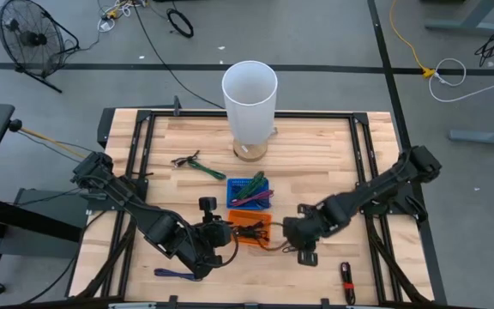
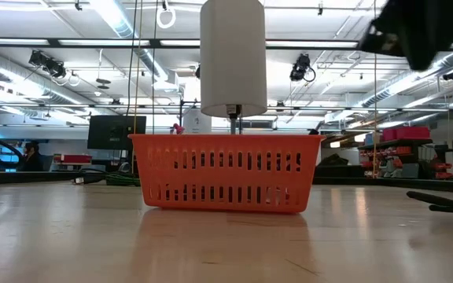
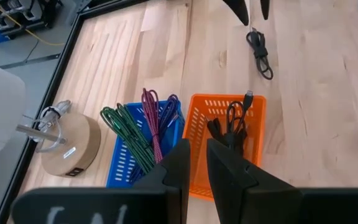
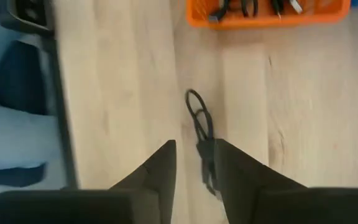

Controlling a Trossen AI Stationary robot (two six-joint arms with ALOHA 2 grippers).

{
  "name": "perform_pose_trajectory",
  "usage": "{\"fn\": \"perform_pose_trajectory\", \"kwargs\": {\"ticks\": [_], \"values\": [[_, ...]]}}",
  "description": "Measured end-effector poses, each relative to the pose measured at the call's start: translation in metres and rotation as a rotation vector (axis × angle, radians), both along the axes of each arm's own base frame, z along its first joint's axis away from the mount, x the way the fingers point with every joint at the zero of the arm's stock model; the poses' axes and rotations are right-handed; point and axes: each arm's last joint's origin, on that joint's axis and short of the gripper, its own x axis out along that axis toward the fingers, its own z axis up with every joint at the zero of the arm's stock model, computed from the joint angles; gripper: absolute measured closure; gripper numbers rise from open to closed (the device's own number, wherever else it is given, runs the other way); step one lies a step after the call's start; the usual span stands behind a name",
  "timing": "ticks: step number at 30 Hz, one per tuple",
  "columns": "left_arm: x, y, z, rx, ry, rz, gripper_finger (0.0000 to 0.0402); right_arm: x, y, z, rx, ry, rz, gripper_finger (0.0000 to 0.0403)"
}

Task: Pick & Place USB Port
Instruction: Put the black charger cable into the orange bin

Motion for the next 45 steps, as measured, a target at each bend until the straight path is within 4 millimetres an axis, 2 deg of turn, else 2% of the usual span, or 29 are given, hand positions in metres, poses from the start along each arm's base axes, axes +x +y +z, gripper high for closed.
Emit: {"fn": "perform_pose_trajectory", "kwargs": {"ticks": [4,9,18,23,30,39,42,45], "values": [[0.0,0.0,0.0,-0.003,-0.002,0.002,0.0344,-0.013,0.009,-0.018,-0.086,0.003,0.015,0.0267],[0.0,0.0,0.0,-0.003,-0.002,0.002,0.0344,-0.026,0.011,-0.046,-0.11,0.034,-0.012,0.0234],[0.0,0.0,0.0,-0.006,-0.005,0.002,0.0344,-0.032,0.009,-0.073,-0.075,0.004,-0.045,0.0204],[0.0,0.0,0.0,-0.005,-0.005,0.002,0.0344,-0.037,0.007,-0.089,-0.043,-0.007,-0.066,0.0204],[0.0,0.0,0.0,-0.006,-0.005,0.002,0.0344,-0.043,0.008,-0.1,0.0,-0.013,-0.066,0.0204],[0.001,0.0,0.0,-0.006,-0.006,0.004,0.0344,-0.059,0.009,-0.115,-0.043,-0.007,-0.081,0.0208],[0.001,0.0,0.001,-0.009,-0.011,0.003,0.0344,-0.061,0.007,-0.119,-0.039,-0.013,-0.126,0.0225],[0.001,0.0,0.001,-0.009,-0.01,0.003,0.0344,-0.062,0.006,-0.121,-0.042,-0.007,-0.14,0.0274]]}}
